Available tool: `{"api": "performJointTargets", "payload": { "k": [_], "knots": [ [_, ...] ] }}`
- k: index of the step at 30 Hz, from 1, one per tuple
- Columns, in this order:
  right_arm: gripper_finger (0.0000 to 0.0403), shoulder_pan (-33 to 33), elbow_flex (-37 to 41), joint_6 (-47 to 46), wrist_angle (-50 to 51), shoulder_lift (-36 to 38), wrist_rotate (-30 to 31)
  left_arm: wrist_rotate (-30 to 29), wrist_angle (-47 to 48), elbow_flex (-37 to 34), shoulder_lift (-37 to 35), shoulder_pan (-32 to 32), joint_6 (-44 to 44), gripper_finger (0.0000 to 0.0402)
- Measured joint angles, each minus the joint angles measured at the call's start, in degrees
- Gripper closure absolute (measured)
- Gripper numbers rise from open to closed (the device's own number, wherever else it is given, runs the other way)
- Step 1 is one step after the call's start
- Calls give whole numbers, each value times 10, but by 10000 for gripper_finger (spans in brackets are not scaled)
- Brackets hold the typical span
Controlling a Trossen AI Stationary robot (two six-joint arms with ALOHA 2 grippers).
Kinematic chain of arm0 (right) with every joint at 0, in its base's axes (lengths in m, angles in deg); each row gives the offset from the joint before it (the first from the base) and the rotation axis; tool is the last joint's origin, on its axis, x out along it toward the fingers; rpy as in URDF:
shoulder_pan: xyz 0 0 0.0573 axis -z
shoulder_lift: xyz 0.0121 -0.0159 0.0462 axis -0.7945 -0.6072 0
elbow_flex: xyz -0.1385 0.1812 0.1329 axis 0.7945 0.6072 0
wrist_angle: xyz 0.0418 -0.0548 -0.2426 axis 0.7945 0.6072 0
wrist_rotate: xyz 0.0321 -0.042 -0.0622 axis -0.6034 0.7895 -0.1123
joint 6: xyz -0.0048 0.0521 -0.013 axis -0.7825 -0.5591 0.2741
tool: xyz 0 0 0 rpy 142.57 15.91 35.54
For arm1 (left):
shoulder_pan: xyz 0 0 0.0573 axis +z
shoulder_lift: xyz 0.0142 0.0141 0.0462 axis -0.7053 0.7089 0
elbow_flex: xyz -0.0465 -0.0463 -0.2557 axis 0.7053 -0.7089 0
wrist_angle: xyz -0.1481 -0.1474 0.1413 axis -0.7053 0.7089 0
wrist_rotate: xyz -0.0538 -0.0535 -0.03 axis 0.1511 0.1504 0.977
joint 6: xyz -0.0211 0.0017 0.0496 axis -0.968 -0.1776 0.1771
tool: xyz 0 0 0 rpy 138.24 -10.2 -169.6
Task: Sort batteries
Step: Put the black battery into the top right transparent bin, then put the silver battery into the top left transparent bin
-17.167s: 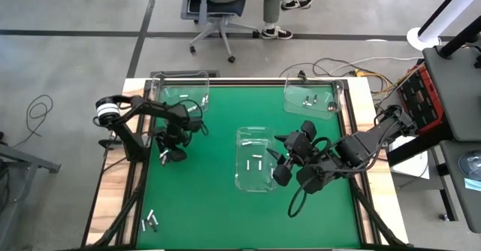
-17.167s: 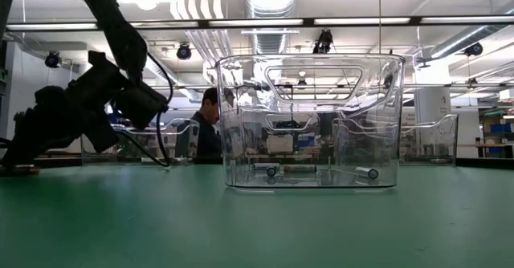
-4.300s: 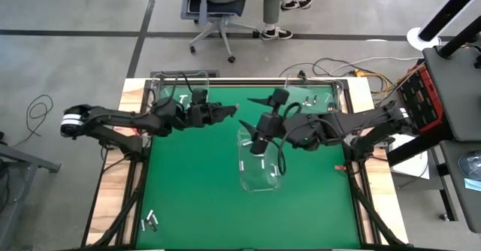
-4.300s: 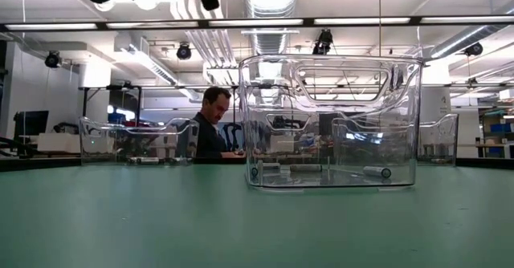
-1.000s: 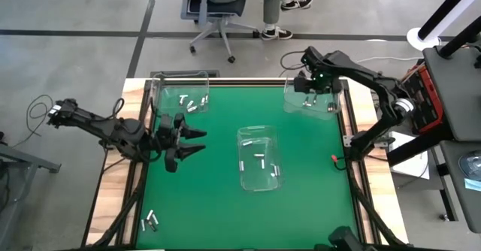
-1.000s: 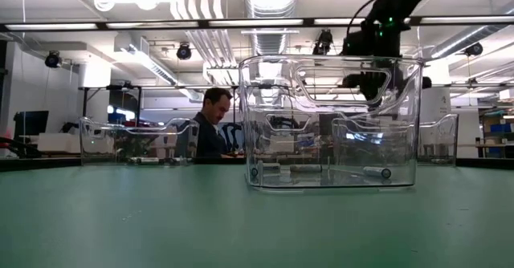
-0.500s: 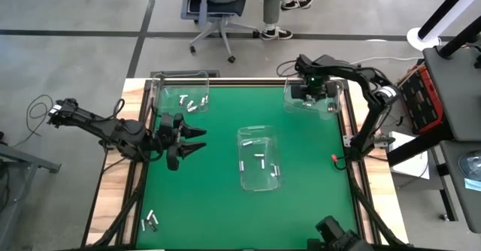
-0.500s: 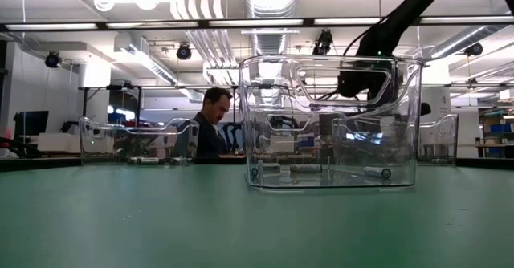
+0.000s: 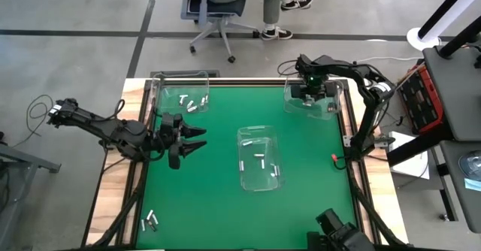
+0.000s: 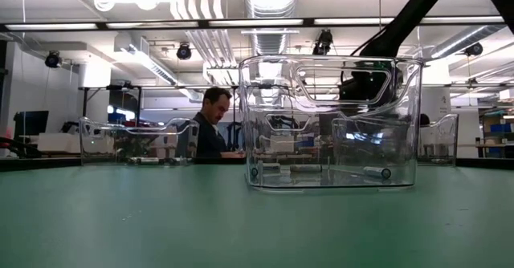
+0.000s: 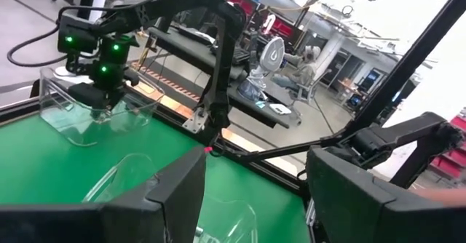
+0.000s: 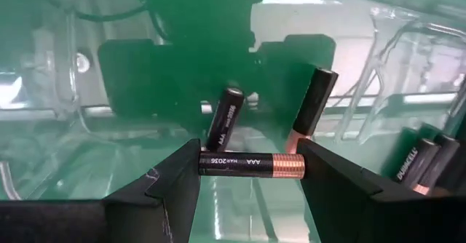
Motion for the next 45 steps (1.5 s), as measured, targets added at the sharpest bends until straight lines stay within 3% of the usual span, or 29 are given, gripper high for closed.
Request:
{"api": "performJointTargets", "payload": {
  "k": [5,11,14,18,21,24,30,35,40,45],
  "knots": [
    [195,4,0,7,-17,-7,0,0,0,0,0,0,-8,187],
    [156,4,0,11,-20,-8,1,-9,25,3,-1,0,-9,187],
    [133,3,0,19,-19,2,1,-8,135,34,-1,-1,-49,187],
    [108,-5,0,47,-19,45,10,23,381,109,13,-7,-149,187],
    [93,-25,0,58,-18,96,52,68,536,156,39,-24,-221,187],
    [83,-56,0,64,-18,156,95,116,623,176,63,-52,-276,187],
    [77,-173,0,36,-33,280,160,180,648,162,114,-132,-360,187],
    [88,-325,0,10,-107,362,214,198,647,159,162,-197,-414,187],
    [103,-487,0,15,-201,391,290,269,645,159,203,-252,-470,187],
    [112,-625,0,19,-276,373,374,315,643,158,252,-299,-533,192]
  ]
}}
